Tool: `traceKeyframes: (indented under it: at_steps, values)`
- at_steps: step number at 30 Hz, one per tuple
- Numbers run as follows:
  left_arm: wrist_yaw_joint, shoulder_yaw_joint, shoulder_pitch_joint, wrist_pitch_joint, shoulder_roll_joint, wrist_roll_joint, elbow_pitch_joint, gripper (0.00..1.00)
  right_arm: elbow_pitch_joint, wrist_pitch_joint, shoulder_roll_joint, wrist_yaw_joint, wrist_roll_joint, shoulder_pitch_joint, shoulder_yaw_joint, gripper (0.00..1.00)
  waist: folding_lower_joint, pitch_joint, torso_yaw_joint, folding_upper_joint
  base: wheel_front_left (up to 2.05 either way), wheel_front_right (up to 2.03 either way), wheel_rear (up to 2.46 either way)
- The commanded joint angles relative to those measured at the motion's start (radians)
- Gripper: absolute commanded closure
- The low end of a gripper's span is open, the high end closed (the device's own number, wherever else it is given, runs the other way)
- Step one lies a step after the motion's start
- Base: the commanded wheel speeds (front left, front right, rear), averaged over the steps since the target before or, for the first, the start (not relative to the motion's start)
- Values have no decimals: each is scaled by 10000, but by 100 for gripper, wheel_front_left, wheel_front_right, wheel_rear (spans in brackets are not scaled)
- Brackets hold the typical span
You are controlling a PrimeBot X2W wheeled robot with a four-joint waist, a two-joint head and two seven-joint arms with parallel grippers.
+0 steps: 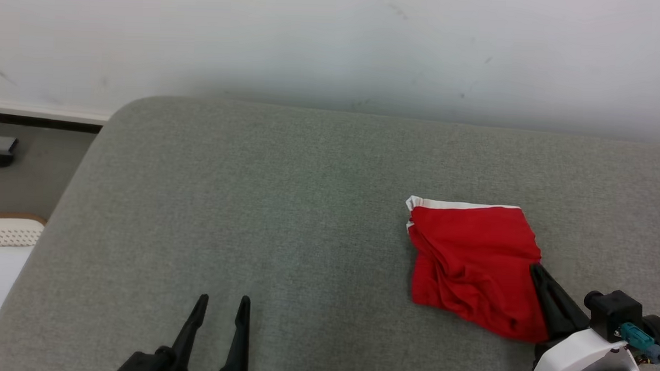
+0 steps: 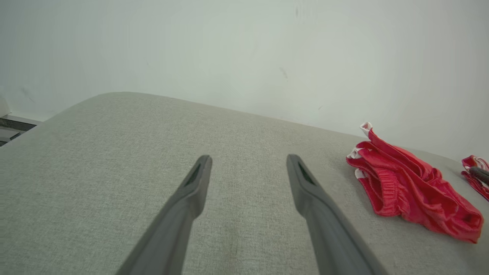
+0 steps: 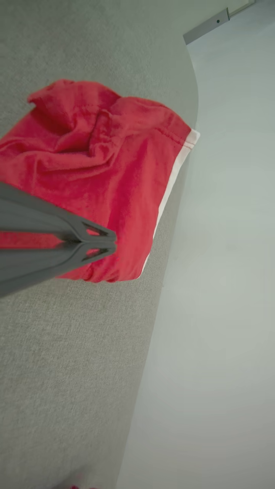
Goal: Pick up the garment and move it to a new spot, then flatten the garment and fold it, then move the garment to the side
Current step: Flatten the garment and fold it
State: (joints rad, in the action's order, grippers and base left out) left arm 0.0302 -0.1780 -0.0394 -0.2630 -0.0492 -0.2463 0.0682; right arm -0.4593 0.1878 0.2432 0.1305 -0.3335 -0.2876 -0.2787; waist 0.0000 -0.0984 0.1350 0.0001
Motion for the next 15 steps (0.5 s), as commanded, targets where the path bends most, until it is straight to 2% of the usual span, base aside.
traceKeyframes:
  at_steps: [1,8,15]
  values:
    - [-17,-25,92,-18,-32,50,24,0,-163,83,-19,-1,41,-121,-65,100,0,-155,179,-1,0,0,0]
    - [-102,-245,286,-16,-32,-96,45,0,-1420,447,-439,-1,-60,-640,-901,100,0,-341,408,-1,0,0,0]
    - [-164,-255,319,-16,-32,-117,71,0,-1588,691,-793,0,-129,-545,-1978,100,0,-379,381,-1,0,0,0]
